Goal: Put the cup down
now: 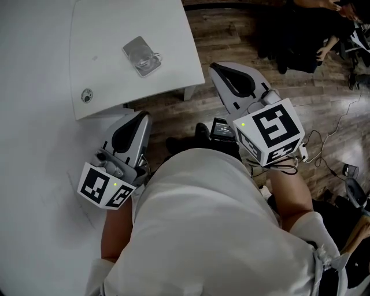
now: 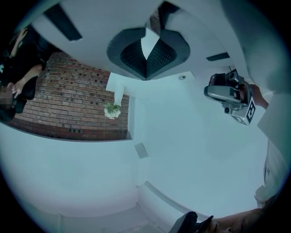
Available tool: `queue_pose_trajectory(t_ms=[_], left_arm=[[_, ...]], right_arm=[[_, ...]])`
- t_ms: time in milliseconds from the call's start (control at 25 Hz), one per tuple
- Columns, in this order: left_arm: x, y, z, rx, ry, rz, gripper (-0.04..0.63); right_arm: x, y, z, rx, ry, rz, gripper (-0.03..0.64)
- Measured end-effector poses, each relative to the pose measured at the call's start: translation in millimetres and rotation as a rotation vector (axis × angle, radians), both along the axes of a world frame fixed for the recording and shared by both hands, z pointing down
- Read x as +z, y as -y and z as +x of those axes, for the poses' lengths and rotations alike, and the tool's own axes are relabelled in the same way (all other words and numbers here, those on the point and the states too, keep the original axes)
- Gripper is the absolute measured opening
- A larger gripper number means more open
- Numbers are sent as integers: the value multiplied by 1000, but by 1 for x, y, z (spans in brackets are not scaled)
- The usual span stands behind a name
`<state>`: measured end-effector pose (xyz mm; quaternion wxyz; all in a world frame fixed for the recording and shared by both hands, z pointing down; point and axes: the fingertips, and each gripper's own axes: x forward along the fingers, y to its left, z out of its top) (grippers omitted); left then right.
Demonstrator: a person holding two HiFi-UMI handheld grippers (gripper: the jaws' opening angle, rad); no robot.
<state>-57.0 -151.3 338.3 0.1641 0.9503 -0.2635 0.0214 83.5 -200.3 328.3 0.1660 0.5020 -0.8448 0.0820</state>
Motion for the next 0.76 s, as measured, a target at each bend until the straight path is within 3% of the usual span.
queue_pose_trajectory(t_ms=[760], left_arm=[[9, -8, -21, 52, -12, -26, 8]], right_arm=[[-6, -18, -8, 79, -31, 17, 11]])
